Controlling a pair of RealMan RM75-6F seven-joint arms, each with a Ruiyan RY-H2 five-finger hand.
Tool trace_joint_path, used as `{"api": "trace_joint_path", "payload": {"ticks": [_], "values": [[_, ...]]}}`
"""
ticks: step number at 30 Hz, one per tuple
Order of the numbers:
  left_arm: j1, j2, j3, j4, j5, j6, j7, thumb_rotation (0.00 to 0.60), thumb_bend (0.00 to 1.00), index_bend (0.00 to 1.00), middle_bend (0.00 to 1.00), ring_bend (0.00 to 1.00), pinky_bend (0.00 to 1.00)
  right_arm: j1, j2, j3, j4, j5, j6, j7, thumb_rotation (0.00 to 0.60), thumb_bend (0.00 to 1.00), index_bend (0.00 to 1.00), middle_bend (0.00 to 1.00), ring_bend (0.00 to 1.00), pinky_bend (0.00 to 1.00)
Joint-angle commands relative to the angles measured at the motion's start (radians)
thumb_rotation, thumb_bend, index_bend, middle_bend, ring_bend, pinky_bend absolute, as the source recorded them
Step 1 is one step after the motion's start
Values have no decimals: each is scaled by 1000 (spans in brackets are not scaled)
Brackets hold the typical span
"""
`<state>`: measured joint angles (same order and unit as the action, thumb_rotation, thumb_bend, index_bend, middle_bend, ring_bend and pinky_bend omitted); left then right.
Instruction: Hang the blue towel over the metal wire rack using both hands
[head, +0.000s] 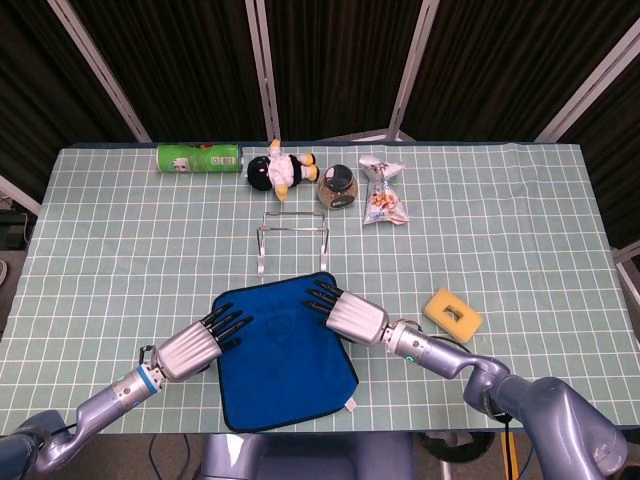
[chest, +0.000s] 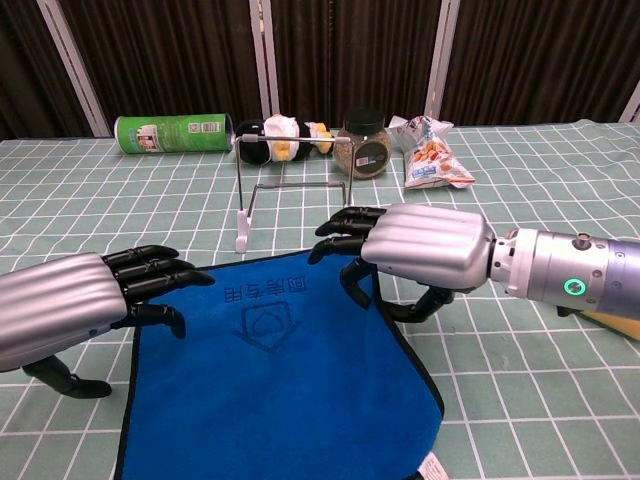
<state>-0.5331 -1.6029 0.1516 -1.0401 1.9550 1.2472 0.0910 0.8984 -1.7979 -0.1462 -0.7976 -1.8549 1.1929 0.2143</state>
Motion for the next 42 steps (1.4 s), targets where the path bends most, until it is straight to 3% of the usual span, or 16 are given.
{"api": "trace_joint_path", "payload": {"ticks": [1, 17, 30, 42], "values": [[-6, -4, 2, -4, -2, -4, 4, 600, 83, 310, 0, 0, 0, 0, -1, 1, 0, 1, 0, 3, 600, 443, 669, 121, 0, 0], [-39, -48, -4, -9, -38, -33, 23, 600, 93, 310, 0, 0, 0, -4, -11, 0, 12, 0, 5, 12, 600, 443, 659, 121, 0, 0], [-65, -43, 4, -44, -57, -60, 46, 600, 223, 311, 0, 0, 0, -9, -6, -3, 16, -3, 11, 10, 600, 443, 653, 121, 0, 0], [-79, -31, -1, -71, -72, -57, 59, 600, 234, 316, 0, 0, 0, -12, -2, -5, 15, -3, 11, 1, 600, 448, 652, 122, 0, 0]]}}
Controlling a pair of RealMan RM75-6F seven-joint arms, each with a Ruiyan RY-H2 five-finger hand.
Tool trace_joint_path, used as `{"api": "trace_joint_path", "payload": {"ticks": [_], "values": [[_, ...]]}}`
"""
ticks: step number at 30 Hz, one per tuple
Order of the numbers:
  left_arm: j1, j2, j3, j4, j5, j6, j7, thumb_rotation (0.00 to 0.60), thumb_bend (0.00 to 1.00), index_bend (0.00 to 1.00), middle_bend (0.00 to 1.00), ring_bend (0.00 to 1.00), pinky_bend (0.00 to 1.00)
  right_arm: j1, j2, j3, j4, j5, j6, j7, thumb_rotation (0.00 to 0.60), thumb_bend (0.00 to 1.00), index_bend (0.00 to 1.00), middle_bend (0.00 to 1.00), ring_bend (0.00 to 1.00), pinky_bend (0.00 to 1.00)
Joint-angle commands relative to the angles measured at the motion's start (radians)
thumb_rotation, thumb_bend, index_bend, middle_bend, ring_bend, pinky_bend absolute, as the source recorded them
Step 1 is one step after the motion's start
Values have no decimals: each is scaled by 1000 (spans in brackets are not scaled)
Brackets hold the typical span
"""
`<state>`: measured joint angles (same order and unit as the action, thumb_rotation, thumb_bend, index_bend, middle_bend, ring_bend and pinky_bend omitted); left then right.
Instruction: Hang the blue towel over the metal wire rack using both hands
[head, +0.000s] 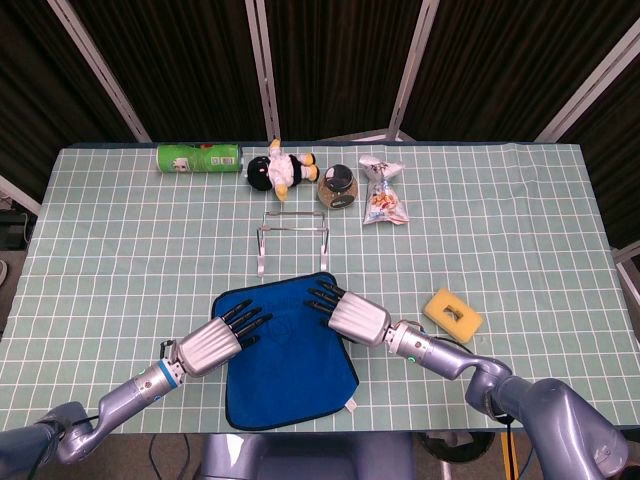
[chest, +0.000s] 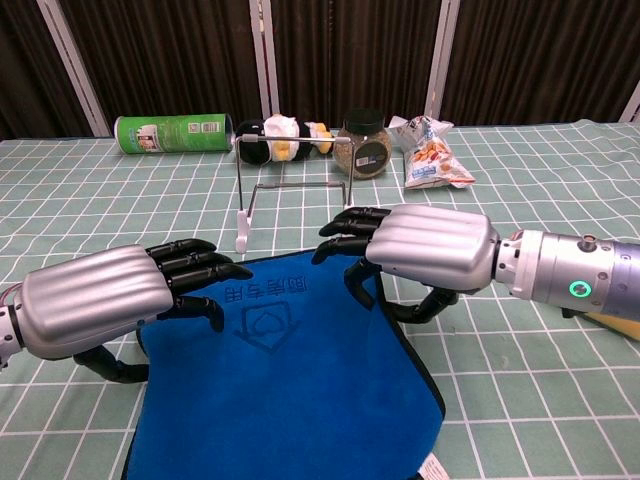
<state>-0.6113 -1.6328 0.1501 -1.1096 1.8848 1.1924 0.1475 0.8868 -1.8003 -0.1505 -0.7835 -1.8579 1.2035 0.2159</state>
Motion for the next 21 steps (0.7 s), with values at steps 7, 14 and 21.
{"api": "trace_joint_path", "payload": {"ticks": [7, 14, 21], "values": [[-7, -12, 6, -3, -9, -17, 8, 600, 367, 387, 0, 0, 0, -1, 0, -2, 4, -3, 3, 1, 600, 448, 652, 121, 0, 9], [-8, -21, 7, -4, -17, -16, 4, 600, 467, 498, 0, 0, 0, -4, 3, -2, 0, -3, 6, 4, 600, 448, 652, 122, 0, 10], [-4, -29, -2, -8, -26, 3, 1, 600, 476, 763, 0, 0, 0, -6, 9, 2, -13, -1, 14, 5, 600, 448, 652, 122, 0, 12]]}}
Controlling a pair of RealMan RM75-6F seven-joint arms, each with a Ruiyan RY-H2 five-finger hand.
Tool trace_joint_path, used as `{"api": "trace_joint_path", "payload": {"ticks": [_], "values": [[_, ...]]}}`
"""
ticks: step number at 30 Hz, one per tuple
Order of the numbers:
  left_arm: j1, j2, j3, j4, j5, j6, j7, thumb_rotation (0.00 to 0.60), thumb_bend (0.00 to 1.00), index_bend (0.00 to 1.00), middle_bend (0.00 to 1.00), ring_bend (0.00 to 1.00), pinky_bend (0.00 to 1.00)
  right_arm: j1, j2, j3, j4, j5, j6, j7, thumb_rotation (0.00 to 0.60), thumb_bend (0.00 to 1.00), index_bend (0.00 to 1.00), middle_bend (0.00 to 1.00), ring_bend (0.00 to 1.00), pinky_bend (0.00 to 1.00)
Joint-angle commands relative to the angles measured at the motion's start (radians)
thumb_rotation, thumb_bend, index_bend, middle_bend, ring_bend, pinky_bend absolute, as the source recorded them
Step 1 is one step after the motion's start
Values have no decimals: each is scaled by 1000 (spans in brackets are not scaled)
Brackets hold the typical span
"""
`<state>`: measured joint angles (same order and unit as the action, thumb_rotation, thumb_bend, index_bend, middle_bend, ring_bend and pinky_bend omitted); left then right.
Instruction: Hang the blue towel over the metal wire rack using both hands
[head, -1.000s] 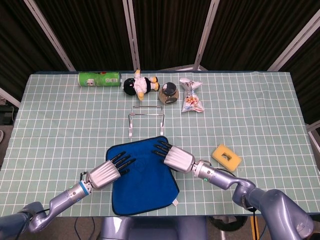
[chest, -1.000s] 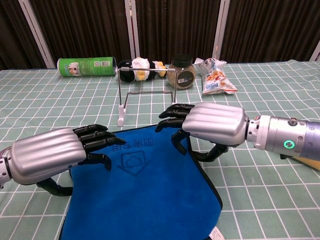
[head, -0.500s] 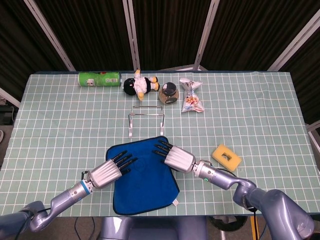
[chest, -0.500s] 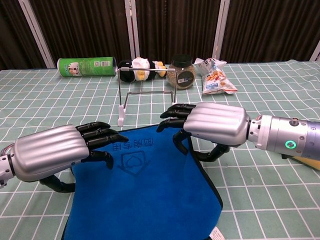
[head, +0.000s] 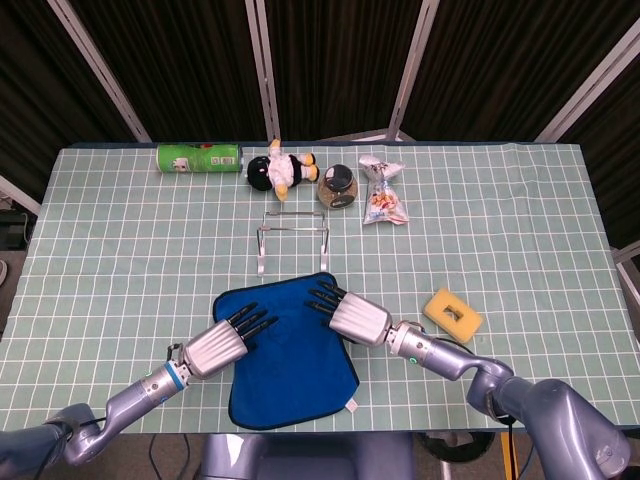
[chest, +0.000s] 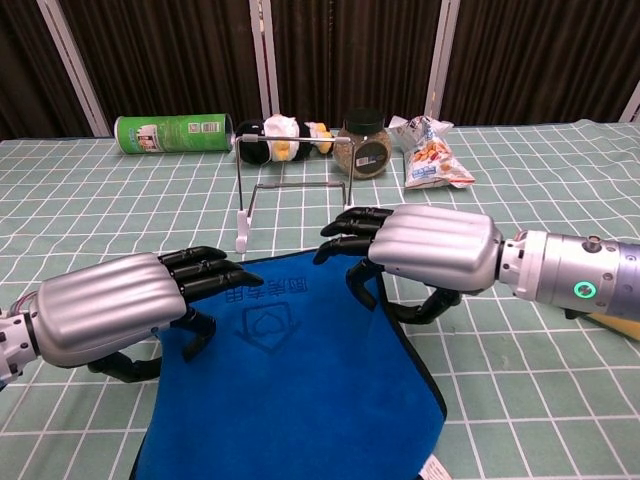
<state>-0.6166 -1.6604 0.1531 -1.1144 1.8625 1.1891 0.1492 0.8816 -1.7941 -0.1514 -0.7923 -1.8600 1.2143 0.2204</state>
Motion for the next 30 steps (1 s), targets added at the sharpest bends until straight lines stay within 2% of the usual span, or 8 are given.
{"api": "trace_joint_path", "payload": {"ticks": [1, 8, 11, 13, 14, 20, 25, 30], "values": [[4, -1, -9, -6, -7, 13, -3, 600, 476, 778, 0, 0, 0, -1, 5, 5, -8, 3, 6, 1, 600, 448, 652, 122, 0, 12], [7, 19, -48, -45, -28, 63, -12, 600, 475, 807, 0, 0, 0, 1, 39, 35, -61, 21, 28, 1, 600, 449, 652, 122, 0, 18], [5, 44, -80, -86, -41, 96, -20, 600, 477, 808, 0, 0, 0, 2, 72, 62, -116, 40, 42, 3, 600, 449, 652, 122, 0, 21], [1, 73, -112, -129, -55, 119, -22, 600, 477, 810, 0, 0, 0, 6, 108, 86, -176, 53, 53, 2, 600, 448, 652, 121, 0, 21], [-1, 98, -157, -170, -76, 157, -38, 600, 477, 811, 0, 0, 0, 7, 136, 126, -230, 78, 82, 17, 600, 448, 652, 121, 0, 22], [-6, 175, -242, -293, -157, 165, -41, 600, 477, 818, 0, 0, 0, 6, 243, 196, -421, 136, 70, -54, 600, 447, 654, 121, 0, 22], [-20, 212, -307, -353, -226, 148, -42, 600, 476, 821, 0, 0, 0, -6, 280, 239, -499, 174, 72, -92, 600, 447, 655, 122, 0, 24], [-56, 242, -361, -393, -287, 90, 2, 600, 476, 821, 0, 0, 0, -4, 292, 288, -525, 216, 63, -123, 600, 449, 656, 125, 0, 24]]}}
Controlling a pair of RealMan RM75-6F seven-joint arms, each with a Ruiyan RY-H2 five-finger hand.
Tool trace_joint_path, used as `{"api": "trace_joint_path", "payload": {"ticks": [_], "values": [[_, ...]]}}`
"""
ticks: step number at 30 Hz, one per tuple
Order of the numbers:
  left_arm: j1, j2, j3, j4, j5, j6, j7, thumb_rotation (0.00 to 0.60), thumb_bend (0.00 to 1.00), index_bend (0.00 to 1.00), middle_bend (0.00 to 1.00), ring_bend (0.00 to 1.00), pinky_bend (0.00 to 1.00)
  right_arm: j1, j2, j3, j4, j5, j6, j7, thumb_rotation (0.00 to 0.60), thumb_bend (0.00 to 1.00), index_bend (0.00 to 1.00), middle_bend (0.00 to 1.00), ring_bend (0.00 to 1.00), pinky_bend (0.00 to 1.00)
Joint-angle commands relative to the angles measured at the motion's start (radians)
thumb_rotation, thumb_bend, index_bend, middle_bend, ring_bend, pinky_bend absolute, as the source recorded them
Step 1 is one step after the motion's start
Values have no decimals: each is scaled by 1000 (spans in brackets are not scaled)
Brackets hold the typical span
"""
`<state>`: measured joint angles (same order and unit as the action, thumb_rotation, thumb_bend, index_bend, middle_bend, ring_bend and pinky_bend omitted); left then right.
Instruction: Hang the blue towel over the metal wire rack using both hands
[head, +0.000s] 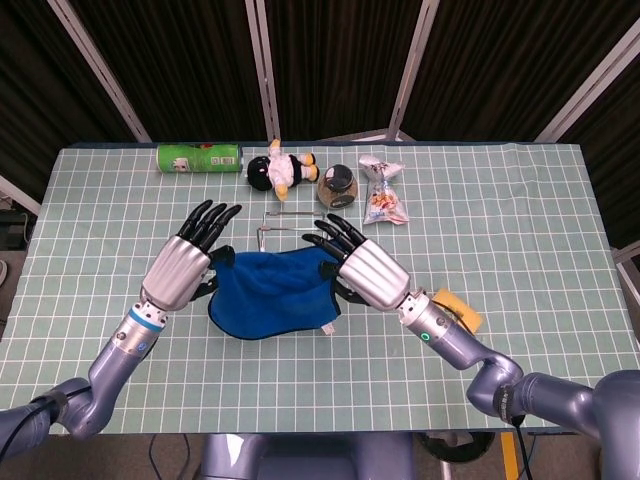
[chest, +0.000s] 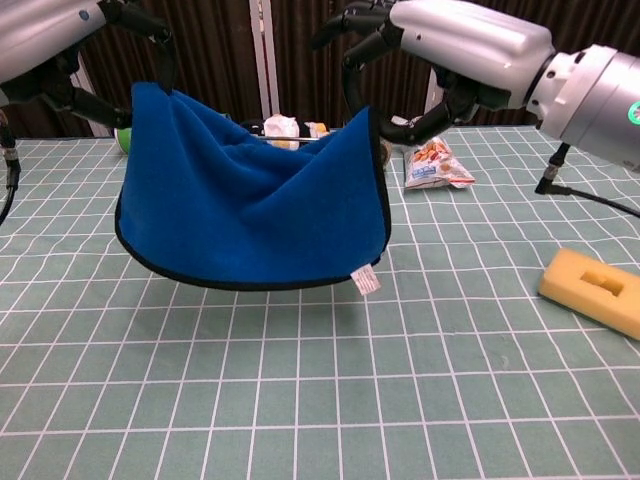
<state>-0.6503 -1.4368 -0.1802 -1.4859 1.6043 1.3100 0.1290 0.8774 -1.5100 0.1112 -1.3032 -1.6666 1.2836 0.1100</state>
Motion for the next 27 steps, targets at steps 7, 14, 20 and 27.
{"api": "trace_joint_path", "payload": {"ticks": [7, 14, 20, 27], "values": [[-67, 27, -91, -30, -92, -70, 53, 600, 476, 823, 0, 0, 0, 28, -1, 105, -4, 98, -51, -24, 600, 448, 656, 132, 0, 27], [-103, 36, -143, -5, -150, -95, 50, 600, 477, 823, 0, 0, 0, 75, -27, 187, 39, 190, -119, -38, 600, 448, 658, 137, 0, 29], [-117, 51, -160, 38, -181, -109, 14, 600, 476, 823, 0, 0, 0, 104, -45, 223, 83, 228, -149, -23, 600, 448, 659, 142, 0, 29], [-135, 18, -136, 129, -202, -154, -44, 600, 476, 823, 0, 0, 0, 110, -88, 208, 146, 253, -179, -13, 600, 450, 660, 142, 0, 29]]}}
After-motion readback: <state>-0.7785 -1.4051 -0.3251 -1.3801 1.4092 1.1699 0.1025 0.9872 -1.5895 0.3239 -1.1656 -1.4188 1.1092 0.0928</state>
